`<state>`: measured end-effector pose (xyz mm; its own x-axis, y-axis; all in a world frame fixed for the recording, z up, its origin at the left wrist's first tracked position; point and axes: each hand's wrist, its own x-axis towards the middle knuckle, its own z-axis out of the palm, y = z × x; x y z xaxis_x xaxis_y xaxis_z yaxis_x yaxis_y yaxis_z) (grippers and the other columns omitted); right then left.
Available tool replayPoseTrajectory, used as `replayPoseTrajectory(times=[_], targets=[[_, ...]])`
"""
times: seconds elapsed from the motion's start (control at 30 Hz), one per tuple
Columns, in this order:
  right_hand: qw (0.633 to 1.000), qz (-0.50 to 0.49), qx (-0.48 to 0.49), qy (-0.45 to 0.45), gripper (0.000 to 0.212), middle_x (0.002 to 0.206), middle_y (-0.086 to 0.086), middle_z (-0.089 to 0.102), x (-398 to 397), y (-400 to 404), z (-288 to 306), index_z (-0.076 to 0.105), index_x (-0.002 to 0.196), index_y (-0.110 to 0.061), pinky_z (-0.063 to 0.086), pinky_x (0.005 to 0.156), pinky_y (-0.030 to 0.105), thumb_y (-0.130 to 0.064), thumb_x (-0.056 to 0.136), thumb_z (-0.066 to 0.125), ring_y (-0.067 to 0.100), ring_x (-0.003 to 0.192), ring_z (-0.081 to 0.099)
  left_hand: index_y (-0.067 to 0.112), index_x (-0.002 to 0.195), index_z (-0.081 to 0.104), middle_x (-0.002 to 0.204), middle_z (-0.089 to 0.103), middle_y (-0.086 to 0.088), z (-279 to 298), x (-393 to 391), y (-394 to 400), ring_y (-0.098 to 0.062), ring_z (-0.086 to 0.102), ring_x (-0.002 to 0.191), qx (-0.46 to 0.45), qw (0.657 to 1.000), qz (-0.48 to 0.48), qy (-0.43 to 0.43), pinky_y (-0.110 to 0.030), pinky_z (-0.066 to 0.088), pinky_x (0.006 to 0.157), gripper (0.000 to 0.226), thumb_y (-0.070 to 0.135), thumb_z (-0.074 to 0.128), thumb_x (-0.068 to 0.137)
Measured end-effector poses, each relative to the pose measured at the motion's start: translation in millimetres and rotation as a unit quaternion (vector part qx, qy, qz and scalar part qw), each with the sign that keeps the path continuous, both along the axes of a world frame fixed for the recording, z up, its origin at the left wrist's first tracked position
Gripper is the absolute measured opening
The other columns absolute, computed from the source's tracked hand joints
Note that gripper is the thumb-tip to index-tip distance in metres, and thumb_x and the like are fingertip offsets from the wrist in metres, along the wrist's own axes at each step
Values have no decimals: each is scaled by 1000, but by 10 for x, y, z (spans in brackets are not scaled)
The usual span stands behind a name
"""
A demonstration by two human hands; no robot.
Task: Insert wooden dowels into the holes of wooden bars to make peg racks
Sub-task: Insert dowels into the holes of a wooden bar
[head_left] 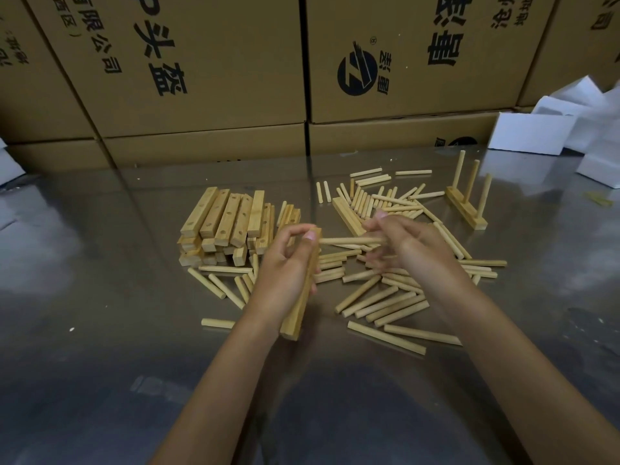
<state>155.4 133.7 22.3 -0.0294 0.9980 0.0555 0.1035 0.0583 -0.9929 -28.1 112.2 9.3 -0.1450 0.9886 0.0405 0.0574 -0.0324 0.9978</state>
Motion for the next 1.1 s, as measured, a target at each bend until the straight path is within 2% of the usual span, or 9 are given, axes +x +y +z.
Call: replayPoseTrajectory(times=[0.07,0.13,0.23,0.33,0.43,0.67,0.8,0.93,1.1], targets=[[998,-48,31,-39,22,96,-10,73,59,65,-38,72,97,-29,53,68,19,-30,102,51,8,84,69,37,107,66,89,68,-3,1,-82,31,-10,62,61,-32,997,52,-38,-19,49,47,15,38,52,102],[981,-46,75,-170,19,100,-16,69,103,108,-114,71,95,-31,43,71,15,-20,98,56,1,93,61,34,108,67,79,66,-5,2,-147,68,-12,59,56,-65,988,84,-112,-22,48,46,17,35,50,103],[919,36,116,-374,15,106,-16,60,48,109,-280,72,97,-32,37,88,24,-22,91,63,5,107,45,25,115,64,70,63,-4,17,-219,123,-13,55,55,-92,972,83,-200,-25,45,51,20,28,48,103],[861,58,156,-481,15,111,-14,48,-67,85,-403,71,104,-33,27,96,32,-31,90,64,10,113,34,20,120,61,74,64,-2,26,-245,133,-13,53,55,-102,972,56,-203,-25,42,50,22,26,48,103],[859,16,210,-467,13,111,-13,50,-83,70,-379,67,105,-30,25,91,30,-30,93,63,11,112,37,12,119,64,77,68,-1,43,-232,103,-11,54,55,-104,973,56,-198,-23,44,47,26,27,53,102],[842,20,381,-382,17,82,-16,60,-306,-171,-161,70,111,-31,32,77,29,-31,95,64,1,78,50,14,108,71,86,72,1,63,-184,42,-9,56,59,-97,974,58,-198,-21,44,47,24,33,60,98],[834,-11,396,-385,25,78,-17,49,-395,-223,-171,73,118,-29,23,72,25,-29,93,67,2,78,39,20,104,73,74,72,4,78,-79,10,-7,62,56,-96,975,42,-197,-22,48,53,20,35,65,94],[838,-4,396,-376,26,78,-8,54,-398,-241,-191,74,117,-22,40,74,33,-24,91,70,8,78,42,25,113,74,86,76,2,66,-17,-4,-13,66,73,-88,975,58,-198,-29,50,67,26,38,68,91],[838,-2,397,-374,26,77,-12,49,-374,-240,-174,75,115,-20,37,72,25,-19,89,73,8,77,41,26,115,72,75,75,8,40,36,-25,-5,67,59,-67,978,54,-191,-23,52,58,26,37,68,92]])
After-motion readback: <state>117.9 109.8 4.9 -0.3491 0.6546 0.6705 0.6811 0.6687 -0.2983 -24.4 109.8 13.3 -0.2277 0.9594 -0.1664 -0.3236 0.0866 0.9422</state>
